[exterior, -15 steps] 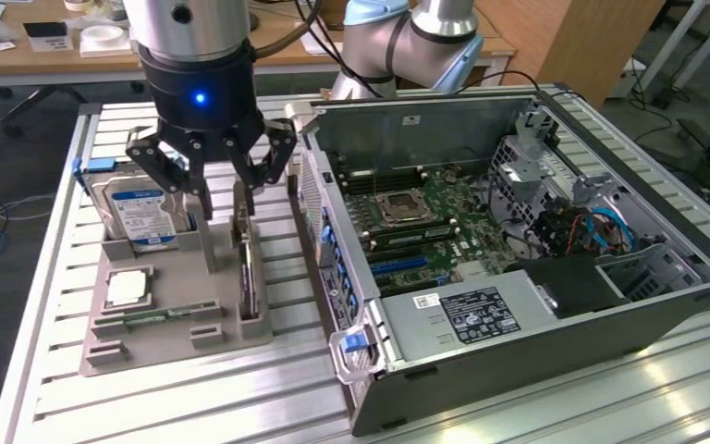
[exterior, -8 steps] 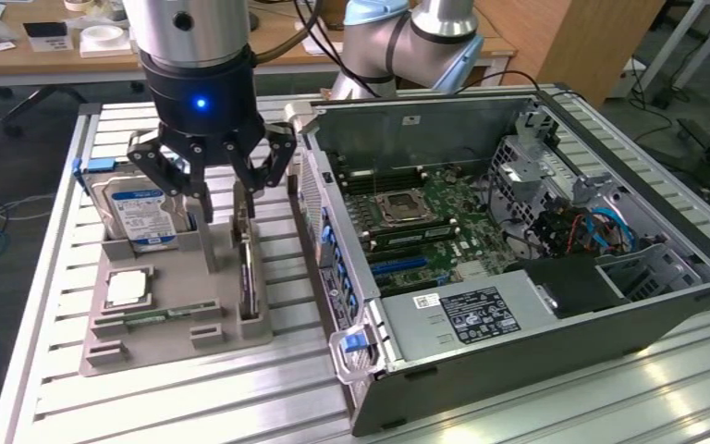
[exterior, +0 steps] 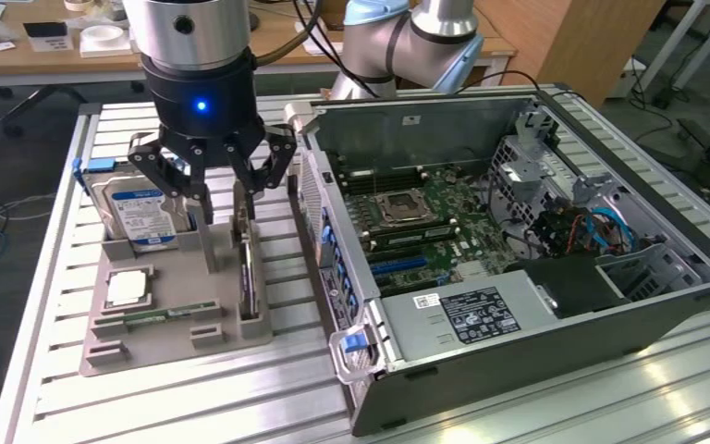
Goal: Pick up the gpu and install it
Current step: 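Pick up the gpu and move the gpu toward the slot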
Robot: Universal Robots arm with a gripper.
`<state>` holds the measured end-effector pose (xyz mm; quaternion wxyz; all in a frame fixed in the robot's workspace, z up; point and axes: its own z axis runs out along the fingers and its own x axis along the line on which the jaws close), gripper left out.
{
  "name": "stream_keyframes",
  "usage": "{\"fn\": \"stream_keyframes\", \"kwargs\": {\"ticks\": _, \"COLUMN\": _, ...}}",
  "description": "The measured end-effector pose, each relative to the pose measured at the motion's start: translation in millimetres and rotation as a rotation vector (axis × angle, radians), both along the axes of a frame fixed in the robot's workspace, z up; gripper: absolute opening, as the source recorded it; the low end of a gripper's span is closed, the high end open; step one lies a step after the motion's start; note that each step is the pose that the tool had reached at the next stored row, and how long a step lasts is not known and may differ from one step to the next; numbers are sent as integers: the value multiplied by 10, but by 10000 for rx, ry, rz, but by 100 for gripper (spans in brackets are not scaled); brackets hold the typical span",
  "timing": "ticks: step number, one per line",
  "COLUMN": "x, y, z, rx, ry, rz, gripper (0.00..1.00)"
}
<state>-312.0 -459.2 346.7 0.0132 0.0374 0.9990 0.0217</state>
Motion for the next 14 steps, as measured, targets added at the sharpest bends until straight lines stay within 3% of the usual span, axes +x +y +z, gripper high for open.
{"fn": "stream_keyframes", "kwargs": {"ticks": 9, "x": 0, "y": 0, "z": -1, "rx": -1, "ry": 1, "rz": 0, "gripper": 47}}
{"fn": "stream_keyframes", "kwargs": {"ticks": 14, "x": 0, "y": 0, "z": -59, "rx": 0, "ry": 0, "rz": 0, "gripper": 47}}
